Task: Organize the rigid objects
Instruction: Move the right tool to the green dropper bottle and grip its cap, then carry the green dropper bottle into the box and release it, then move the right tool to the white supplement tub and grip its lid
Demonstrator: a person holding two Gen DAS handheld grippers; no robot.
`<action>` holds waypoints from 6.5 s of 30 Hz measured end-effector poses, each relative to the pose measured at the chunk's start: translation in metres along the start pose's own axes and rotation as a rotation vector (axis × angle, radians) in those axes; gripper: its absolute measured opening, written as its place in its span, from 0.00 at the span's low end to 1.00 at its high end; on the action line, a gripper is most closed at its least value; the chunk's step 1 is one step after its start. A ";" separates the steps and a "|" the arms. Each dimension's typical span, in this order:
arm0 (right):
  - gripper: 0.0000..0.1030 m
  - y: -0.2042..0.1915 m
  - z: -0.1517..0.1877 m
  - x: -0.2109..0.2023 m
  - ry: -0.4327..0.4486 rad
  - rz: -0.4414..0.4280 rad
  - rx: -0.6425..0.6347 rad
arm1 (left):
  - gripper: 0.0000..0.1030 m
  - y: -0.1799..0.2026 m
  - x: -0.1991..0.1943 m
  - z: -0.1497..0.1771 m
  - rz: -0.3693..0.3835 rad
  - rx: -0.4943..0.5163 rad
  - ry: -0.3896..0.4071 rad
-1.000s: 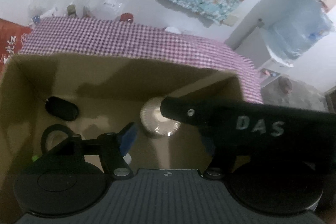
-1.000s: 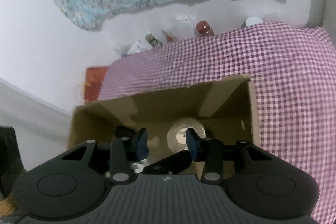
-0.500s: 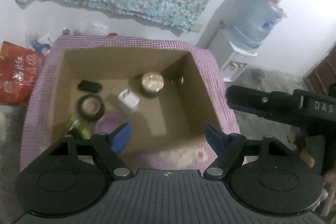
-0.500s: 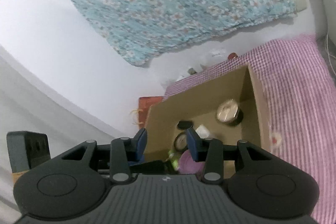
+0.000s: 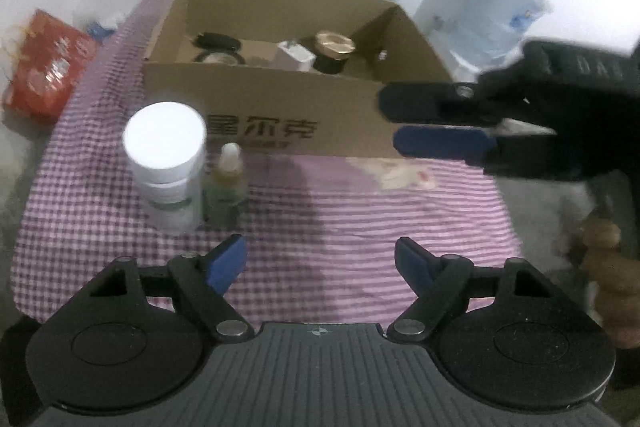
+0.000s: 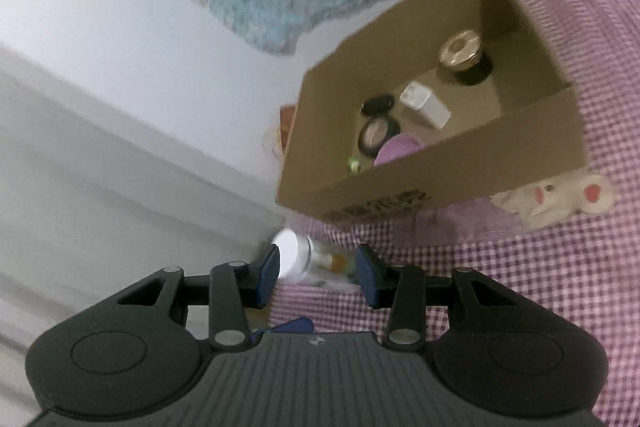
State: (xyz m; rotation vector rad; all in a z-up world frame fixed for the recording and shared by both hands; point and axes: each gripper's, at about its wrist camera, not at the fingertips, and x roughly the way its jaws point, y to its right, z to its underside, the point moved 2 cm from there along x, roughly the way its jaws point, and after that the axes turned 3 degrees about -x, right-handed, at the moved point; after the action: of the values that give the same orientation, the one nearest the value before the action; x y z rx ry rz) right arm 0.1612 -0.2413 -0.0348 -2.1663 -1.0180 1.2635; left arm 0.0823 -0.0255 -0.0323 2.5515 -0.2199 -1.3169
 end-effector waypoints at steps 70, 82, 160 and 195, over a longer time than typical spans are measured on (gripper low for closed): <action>0.21 -0.015 0.026 0.035 -0.235 0.292 -0.522 | 0.30 0.060 0.046 0.048 -0.054 0.347 0.147; 0.21 -0.068 -0.046 -0.027 -0.083 0.294 -0.646 | 0.31 0.092 0.005 -0.042 -0.021 0.279 0.229; 0.71 -0.085 0.001 -0.055 0.132 0.155 -0.156 | 0.92 -0.020 -0.073 -0.030 -0.095 -0.039 0.212; 0.53 -0.047 -0.014 0.102 -0.196 0.092 -0.039 | 0.56 -0.075 0.007 -0.042 -0.175 -0.074 0.118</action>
State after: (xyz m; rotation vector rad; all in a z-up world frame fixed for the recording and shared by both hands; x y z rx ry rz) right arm 0.1880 -0.1325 -0.0524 -2.1729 -1.0368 1.5358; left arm 0.1214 0.0509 -0.0368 2.6232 0.0746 -1.2024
